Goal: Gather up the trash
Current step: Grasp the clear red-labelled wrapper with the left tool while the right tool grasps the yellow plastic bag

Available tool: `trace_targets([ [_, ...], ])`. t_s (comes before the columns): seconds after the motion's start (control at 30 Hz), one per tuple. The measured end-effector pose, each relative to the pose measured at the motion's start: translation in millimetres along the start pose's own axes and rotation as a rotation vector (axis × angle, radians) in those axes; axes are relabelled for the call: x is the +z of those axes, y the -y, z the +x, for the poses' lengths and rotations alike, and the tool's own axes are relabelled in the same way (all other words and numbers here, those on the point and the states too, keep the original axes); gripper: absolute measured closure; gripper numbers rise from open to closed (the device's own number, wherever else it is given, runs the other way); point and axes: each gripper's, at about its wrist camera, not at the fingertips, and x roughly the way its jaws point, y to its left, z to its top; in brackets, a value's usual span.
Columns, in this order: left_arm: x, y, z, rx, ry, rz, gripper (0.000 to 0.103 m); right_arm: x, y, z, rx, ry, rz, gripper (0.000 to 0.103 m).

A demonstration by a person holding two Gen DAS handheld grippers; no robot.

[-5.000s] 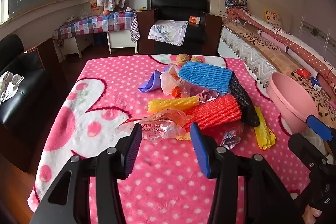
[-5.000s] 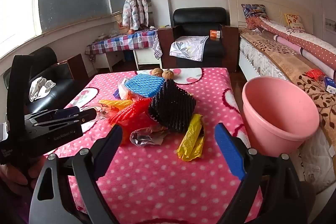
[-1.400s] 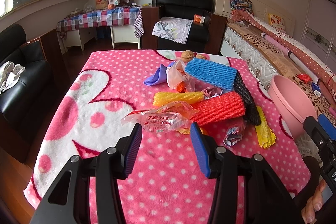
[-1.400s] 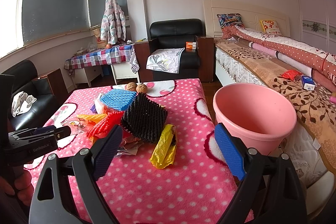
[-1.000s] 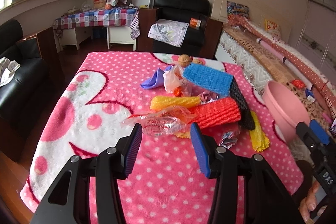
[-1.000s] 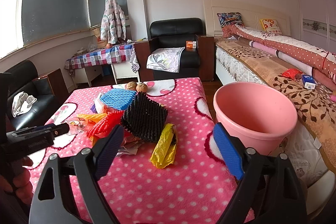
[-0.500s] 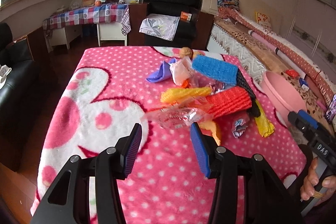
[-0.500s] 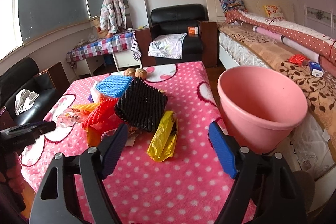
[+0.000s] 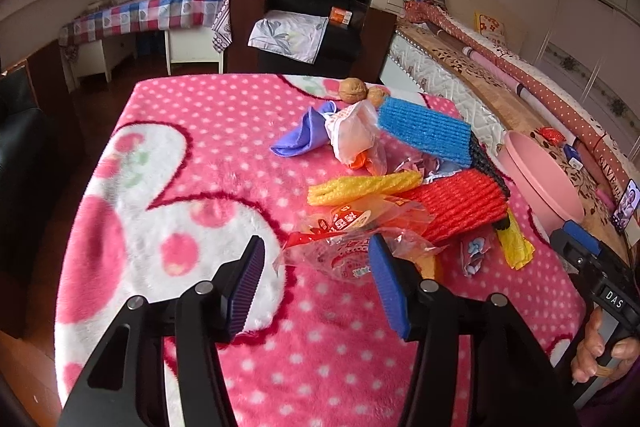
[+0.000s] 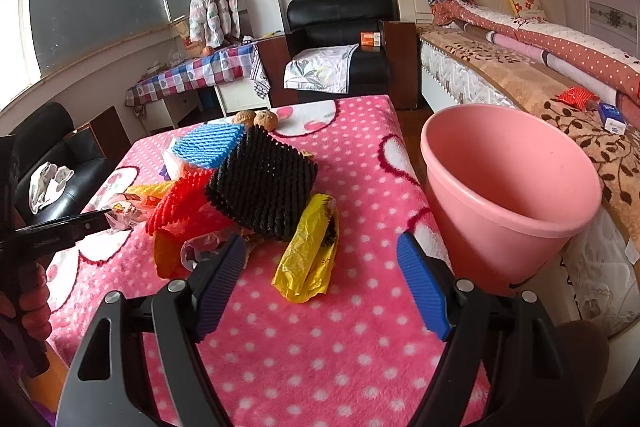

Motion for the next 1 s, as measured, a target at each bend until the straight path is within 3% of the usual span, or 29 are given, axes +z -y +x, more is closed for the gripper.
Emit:
trace_targets([
  [0.07, -0.7, -1.0, 1.3, -0.018, -0.001, -0.005, 0.068, -0.1, 0.2, 1.6, 0.0, -0.006, 0.0, 0.025],
  [0.13, -1.4, -1.8, 2.2, -0.029, 0.001, -0.009, 0.075, 0.7, 0.0, 4.6, 0.002, -0.014, 0.0, 0.025],
  [0.27, -3.2, -4.3, -2.3, -0.033, 0.018, -0.01, 0.08, 1.1, -1.1, 8.0, 0.009, -0.029, 0.003, 0.025],
  [0.63, -3.5, 0.6, -43.7, -0.1, 0.105, 0.017, 0.082, 2.9, 9.7, 29.5, 0.049, -0.149, 0.051, 0.048],
  [0.8, -2.5, 0.0, -58.0, -0.081, 0.133, 0.025, 0.082, -1.8, 2.6, 38.1, 0.072, -0.202, 0.023, 0.058],
  [1.0, -1.3, -2.3, -67.3, -0.078, 0.152, -0.018, 0.082, -5.3, 5.4, 37.3, 0.107, -0.218, 0.041, 0.086],
])
